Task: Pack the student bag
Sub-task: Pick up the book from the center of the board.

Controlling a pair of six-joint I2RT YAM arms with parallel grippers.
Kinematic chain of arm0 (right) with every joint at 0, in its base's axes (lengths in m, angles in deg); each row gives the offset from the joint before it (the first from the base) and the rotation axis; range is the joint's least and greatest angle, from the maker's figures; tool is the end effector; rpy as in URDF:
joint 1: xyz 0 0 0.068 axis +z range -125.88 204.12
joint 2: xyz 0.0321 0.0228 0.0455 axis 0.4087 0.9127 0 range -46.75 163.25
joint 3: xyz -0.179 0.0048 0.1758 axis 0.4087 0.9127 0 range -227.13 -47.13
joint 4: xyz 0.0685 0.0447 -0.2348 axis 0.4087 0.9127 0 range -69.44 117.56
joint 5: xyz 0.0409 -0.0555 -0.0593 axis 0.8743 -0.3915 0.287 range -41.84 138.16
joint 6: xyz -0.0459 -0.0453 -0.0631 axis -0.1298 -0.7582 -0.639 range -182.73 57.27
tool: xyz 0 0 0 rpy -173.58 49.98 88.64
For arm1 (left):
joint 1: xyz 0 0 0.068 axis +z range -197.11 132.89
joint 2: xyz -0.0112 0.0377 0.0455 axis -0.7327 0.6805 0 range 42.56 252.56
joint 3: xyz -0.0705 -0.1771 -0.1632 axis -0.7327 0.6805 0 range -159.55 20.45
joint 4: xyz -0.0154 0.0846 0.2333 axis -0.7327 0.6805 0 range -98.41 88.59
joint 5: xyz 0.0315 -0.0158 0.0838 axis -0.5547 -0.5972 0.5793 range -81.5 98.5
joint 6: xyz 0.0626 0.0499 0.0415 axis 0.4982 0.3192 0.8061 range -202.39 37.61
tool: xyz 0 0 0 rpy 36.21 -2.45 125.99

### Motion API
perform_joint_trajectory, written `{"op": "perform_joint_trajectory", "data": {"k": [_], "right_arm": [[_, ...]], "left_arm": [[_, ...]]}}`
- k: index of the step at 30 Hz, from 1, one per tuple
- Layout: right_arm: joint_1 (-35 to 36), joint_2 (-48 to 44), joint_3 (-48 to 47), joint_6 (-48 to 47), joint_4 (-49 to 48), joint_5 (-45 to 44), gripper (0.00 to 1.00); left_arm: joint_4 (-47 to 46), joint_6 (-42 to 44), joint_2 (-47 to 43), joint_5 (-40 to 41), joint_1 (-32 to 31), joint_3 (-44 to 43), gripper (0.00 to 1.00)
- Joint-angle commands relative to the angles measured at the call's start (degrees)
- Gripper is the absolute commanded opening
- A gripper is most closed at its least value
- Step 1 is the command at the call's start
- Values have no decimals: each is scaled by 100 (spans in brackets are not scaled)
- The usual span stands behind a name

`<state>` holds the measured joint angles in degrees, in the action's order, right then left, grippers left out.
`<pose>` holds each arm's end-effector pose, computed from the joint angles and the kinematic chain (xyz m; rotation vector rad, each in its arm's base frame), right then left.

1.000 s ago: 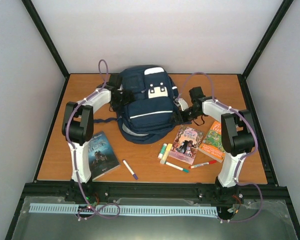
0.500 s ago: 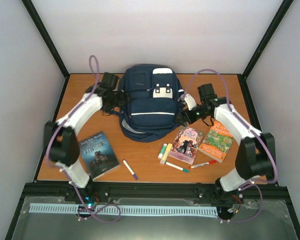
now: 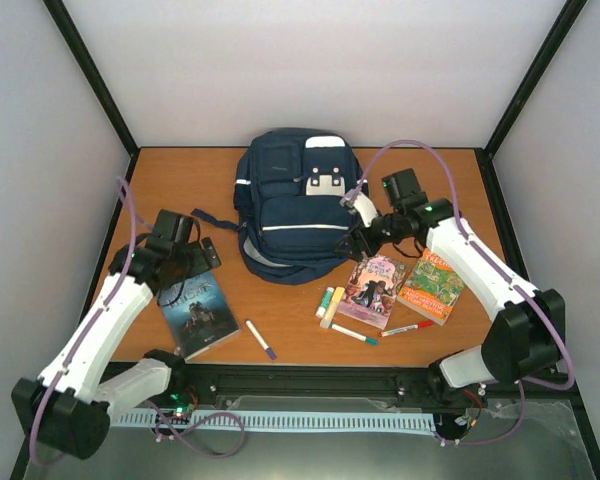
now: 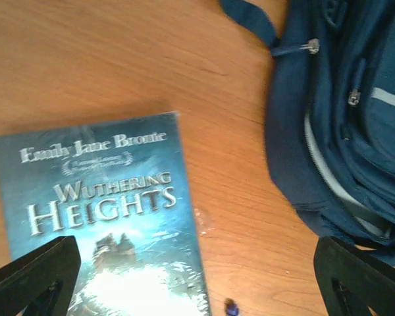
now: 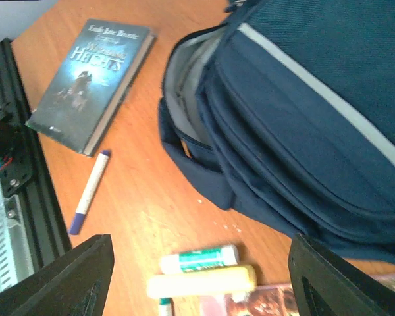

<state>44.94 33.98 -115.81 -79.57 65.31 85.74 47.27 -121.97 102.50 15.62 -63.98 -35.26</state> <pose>0.2586 0.1509 0.2467 -1.0292 2.2462 0.8612 0.2052 -0.0518 0.2319 -0.5578 2.5556 -0.1891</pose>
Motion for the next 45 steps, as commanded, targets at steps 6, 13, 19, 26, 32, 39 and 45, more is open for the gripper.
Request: {"op": "perform_joint_trajectory", "data": {"k": [6, 13, 19, 26, 32, 39, 45], "right_arm": [[765, 606, -523, 128, -8, 192, 74], [774, 328, 16, 129, -287, 151, 75], [770, -17, 300, -8, -344, 70, 77], [775, 125, 325, -80, -299, 161, 78], [821, 276, 361, 69, -518, 187, 77], [986, 521, 381, 45, -574, 120, 74], [1571, 1040, 10, 62, -442, -101, 71]], "left_arm": [[332, -1286, -654, 812, 319, 1150, 100], [292, -2523, -435, 1252, 458, 1762, 100], [37, -2690, -463, 1511, 465, 2143, 100], [-938, -2429, -335, 453, 463, 2641, 100], [-1857, -2157, -311, -470, 449, 3007, 100], [-2594, -1980, -331, -1128, 397, 3086, 100], [-3078, -1617, -9, -1486, 232, 2796, 100]]}}
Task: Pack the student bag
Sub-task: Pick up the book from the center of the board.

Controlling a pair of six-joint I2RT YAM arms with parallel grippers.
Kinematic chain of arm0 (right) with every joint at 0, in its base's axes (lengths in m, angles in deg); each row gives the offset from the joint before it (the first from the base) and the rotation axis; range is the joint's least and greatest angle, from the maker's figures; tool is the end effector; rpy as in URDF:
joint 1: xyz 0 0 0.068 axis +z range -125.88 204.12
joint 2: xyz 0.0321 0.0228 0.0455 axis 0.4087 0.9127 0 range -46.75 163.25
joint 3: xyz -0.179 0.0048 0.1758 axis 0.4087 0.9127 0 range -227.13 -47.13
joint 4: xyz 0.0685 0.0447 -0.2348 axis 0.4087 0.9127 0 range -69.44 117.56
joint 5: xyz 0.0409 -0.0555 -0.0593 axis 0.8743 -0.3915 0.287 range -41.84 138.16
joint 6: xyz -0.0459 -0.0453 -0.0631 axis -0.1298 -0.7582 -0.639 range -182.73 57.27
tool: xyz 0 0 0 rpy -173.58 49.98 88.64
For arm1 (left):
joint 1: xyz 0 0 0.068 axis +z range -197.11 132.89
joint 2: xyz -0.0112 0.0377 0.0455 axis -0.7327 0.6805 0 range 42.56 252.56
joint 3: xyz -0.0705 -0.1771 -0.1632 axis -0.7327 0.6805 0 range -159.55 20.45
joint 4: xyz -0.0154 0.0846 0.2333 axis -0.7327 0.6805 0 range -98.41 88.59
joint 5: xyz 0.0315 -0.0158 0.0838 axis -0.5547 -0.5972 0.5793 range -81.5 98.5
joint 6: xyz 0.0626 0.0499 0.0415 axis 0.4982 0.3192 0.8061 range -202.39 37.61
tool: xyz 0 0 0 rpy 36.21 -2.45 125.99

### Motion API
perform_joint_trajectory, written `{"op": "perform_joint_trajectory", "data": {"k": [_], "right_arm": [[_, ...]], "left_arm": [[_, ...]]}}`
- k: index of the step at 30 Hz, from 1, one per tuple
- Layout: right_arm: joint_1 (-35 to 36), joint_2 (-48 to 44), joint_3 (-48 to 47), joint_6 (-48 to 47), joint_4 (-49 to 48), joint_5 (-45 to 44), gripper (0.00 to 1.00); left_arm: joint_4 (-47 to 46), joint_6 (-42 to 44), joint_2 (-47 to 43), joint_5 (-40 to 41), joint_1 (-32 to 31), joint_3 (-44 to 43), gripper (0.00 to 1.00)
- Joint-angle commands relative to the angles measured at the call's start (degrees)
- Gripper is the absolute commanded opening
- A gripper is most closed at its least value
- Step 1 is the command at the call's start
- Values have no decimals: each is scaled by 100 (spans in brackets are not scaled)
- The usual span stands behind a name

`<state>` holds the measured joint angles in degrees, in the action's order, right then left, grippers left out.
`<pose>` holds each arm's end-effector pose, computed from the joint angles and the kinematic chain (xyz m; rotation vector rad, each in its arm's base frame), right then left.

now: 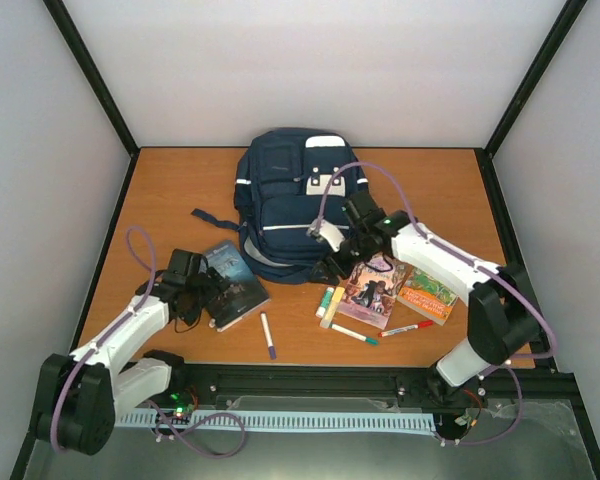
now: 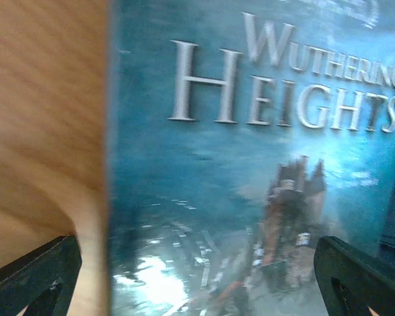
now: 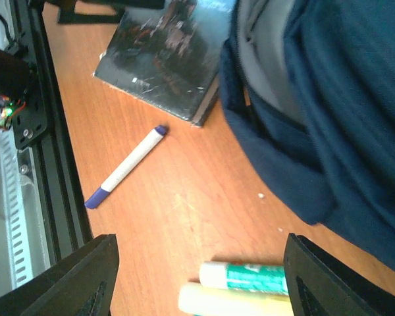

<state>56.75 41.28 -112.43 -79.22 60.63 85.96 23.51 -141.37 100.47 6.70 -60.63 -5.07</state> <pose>0.2354 0.2094 0.1982 -1.2785 2.2790 0.9711 0.1805 -0.0460 0.1054 -1.0610 2.5583 -0.4085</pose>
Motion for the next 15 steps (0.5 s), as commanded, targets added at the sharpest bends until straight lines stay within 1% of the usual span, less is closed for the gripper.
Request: {"op": "perform_joint_trajectory", "data": {"k": [1, 4, 7, 10, 12, 15], "right_arm": [[500, 402, -446, 38, 67, -144, 70], [792, 699, -783, 89, 148, -262, 67], [921, 1013, -1026, 209, 101, -219, 63], [1062, 1331, -1341, 273, 29, -221, 59], [1182, 1550, -1582, 321, -28, -339, 55], [1362, 1892, -1912, 542, -196, -519, 50]], "left_arm": [[-725, 394, 293, -587, -129, -300, 100], [-837, 608, 591, -534, -176, -494, 100], [-904, 772, 907, -389, -177, -683, 100], [-579, 933, 1104, -217, -175, -1039, 100], [-175, 1026, 995, -29, -177, -1218, 100], [271, 1064, 485, 430, -161, -1250, 100]]}}
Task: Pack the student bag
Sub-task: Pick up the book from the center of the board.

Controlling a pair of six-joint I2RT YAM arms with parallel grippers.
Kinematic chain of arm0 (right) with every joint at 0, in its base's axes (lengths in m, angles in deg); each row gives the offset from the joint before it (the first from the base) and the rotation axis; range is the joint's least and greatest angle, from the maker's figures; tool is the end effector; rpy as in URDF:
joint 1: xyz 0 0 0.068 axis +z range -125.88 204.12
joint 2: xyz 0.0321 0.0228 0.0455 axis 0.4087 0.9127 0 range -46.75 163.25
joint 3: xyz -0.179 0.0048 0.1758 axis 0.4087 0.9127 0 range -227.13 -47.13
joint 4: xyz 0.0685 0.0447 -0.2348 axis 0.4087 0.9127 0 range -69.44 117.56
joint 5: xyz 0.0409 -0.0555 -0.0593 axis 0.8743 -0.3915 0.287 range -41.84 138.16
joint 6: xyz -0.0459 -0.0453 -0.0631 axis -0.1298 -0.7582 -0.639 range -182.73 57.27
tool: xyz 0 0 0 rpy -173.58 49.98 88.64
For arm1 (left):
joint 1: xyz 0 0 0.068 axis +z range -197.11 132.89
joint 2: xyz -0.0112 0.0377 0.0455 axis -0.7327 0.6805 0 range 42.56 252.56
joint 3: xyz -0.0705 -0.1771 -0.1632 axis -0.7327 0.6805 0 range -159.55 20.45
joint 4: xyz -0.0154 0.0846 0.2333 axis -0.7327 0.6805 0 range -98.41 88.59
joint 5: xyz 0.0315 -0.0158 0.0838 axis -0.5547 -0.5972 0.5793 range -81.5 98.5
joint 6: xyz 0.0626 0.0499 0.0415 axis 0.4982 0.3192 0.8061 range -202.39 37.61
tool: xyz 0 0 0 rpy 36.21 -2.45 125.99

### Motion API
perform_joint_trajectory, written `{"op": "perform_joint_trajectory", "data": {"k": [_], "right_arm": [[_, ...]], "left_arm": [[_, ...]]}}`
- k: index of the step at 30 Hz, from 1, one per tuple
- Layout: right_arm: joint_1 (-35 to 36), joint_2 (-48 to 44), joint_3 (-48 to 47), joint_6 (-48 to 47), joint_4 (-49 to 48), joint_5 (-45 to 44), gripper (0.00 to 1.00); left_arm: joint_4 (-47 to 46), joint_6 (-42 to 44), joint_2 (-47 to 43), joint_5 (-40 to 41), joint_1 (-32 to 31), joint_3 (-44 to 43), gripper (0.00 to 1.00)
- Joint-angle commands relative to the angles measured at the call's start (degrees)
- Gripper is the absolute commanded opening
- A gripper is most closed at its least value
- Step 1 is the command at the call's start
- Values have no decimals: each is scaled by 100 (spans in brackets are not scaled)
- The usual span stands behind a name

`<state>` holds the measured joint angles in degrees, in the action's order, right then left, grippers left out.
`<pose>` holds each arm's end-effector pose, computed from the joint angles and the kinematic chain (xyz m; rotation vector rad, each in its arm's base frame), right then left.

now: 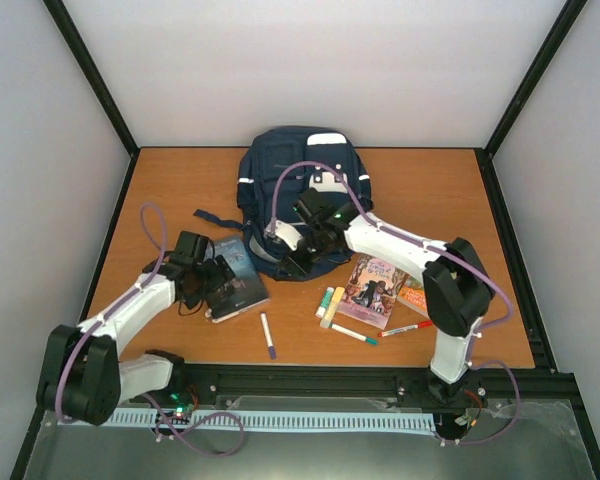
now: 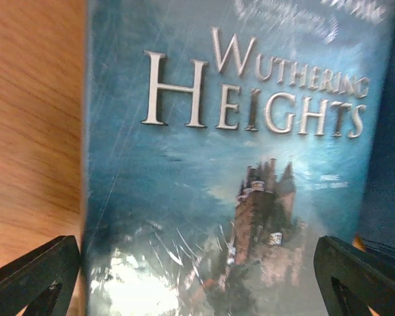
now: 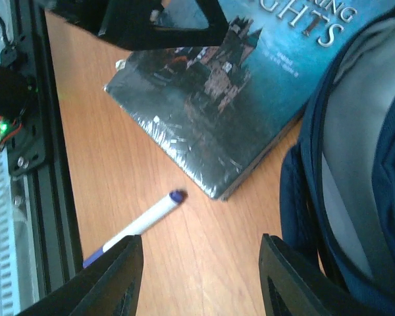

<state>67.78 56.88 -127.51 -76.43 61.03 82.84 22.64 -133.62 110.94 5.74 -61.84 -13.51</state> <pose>0.2398 0.2922 0.1860 -1.4650 2.2693 0.9749 0.2117 -0.0596 0.1160 -0.8577 2.6474 -0.3856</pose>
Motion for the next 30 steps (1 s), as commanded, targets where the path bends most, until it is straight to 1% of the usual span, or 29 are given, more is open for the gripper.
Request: {"op": "perform_joint_trajectory", "data": {"k": [1, 3, 7, 12, 15, 17, 18, 20, 21, 25, 27, 30], "right_arm": [[320, 439, -503, 401, -303, -289, 46], [445, 739, -728, 645, -394, -459, 42], [646, 1187, -1119, 912, -469, -659, 38], [743, 1660, -1575, 1084, -370, -755, 34], [778, 1866, -1806, 1114, -274, -715, 33], [792, 2003, -1915, 1121, -203, -760, 36], [789, 2089, -2000, 1127, -131, -860, 38], [793, 2290, -2177, 1179, 25, -1104, 48], [793, 2391, -2250, 1175, 65, -1180, 50], [793, 2574, -2369, 1205, 88, -1350, 50], [791, 2664, -2416, 1253, 113, -1410, 50], [791, 2790, -2451, 1228, 149, -1441, 50]], "left_arm": [[431, 348, -735, 592, -28, -387, 100], [650, 469, -1031, 698, -10, -363, 100], [833, 718, -1390, 695, 47, -312, 100], [785, 355, -1425, 670, 109, -16, 100], [341, 147, -1420, 329, 200, 432, 100], [81, 41, -1424, 236, 238, 666, 100], [-36, 38, -1450, 218, 241, 743, 100], [-122, 57, -1562, 221, 249, 843, 100], [-142, 45, -1630, 226, 250, 885, 100], [-252, -56, -1796, 208, 276, 1065, 100], [-484, 1, -1771, 38, 285, 1127, 100], [-543, -50, -1658, -22, 306, 1145, 100]]}}
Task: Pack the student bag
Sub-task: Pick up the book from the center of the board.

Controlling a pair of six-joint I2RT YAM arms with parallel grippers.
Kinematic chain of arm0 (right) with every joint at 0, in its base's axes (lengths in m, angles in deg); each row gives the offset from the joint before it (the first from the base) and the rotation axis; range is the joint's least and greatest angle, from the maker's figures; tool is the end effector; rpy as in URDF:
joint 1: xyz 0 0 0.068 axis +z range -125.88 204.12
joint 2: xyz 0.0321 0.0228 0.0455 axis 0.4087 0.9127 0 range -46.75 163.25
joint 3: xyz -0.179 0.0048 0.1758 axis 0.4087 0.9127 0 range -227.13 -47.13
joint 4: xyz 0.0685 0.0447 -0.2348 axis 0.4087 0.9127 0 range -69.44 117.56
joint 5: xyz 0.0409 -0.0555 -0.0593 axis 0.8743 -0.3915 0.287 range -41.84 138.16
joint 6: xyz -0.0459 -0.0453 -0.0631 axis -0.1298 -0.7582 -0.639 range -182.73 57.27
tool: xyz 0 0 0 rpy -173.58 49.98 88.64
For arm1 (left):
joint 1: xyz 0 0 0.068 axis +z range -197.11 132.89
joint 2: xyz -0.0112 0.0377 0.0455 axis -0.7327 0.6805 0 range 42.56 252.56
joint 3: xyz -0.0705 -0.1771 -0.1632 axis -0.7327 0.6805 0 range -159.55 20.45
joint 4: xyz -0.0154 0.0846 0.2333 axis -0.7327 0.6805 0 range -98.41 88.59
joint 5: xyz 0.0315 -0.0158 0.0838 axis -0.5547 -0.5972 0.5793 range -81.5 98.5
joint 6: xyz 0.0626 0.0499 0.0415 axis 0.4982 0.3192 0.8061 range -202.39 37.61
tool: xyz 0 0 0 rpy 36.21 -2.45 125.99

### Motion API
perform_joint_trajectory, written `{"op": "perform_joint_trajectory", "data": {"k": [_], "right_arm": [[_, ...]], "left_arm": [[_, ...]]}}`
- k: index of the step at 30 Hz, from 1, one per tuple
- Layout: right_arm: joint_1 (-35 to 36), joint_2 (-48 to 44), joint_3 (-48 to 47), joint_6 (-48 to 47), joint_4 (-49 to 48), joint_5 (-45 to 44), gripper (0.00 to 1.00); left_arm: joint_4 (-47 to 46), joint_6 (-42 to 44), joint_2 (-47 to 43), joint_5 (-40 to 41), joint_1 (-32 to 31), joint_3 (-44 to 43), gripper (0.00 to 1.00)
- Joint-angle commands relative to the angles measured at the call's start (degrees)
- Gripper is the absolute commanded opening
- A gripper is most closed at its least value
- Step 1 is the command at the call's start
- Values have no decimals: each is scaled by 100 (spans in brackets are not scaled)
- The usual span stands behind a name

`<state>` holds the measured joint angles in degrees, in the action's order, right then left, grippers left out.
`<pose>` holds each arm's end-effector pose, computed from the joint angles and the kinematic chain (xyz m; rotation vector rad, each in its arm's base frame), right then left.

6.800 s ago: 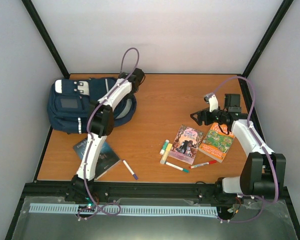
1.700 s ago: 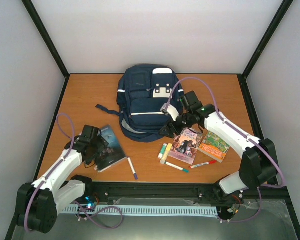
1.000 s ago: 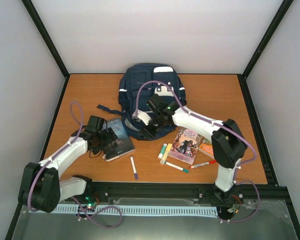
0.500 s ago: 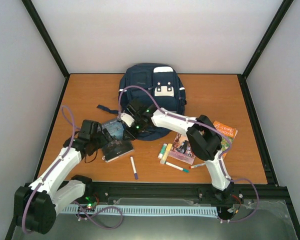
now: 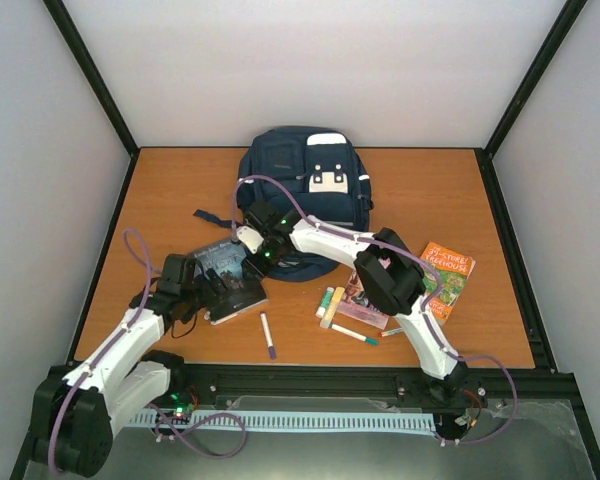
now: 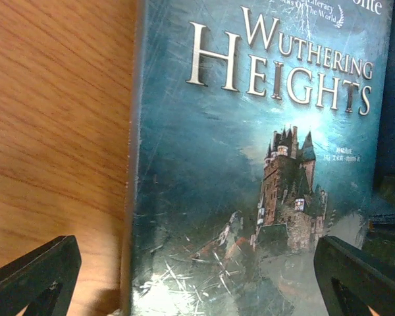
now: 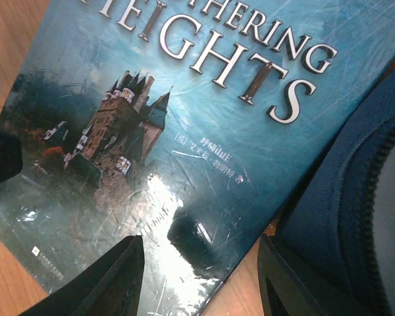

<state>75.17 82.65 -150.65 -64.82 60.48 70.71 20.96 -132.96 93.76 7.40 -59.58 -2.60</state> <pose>0.2704 0.3836 0.1176 -1.3699 2.4699 0.7625 0.1794 -0.0412 0.1150 -0.8536 2.4944 -0.4230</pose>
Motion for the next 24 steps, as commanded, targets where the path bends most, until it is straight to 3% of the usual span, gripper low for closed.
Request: {"op": "perform_joint_trajectory", "data": {"k": [1, 8, 15, 19, 24], "right_arm": [[54, 235, -139, 42, 196, -175, 50], [54, 577, -262, -82, 279, 232, 49], [52, 857, -323, -348, 378, 584, 50], [53, 1020, -446, -409, 453, 671, 51], [54, 1098, -540, -416, 503, 742, 52]], "left_arm": [[-378, -140, 102, -203, 86, 56, 100], [-754, -384, 640, -527, 148, 118, 100], [-1793, -361, 989, -1430, 148, 370, 100], [-1844, -194, 495, -1621, 148, 315, 100], [-1583, -378, -970, -1619, 149, 275, 99]]}}
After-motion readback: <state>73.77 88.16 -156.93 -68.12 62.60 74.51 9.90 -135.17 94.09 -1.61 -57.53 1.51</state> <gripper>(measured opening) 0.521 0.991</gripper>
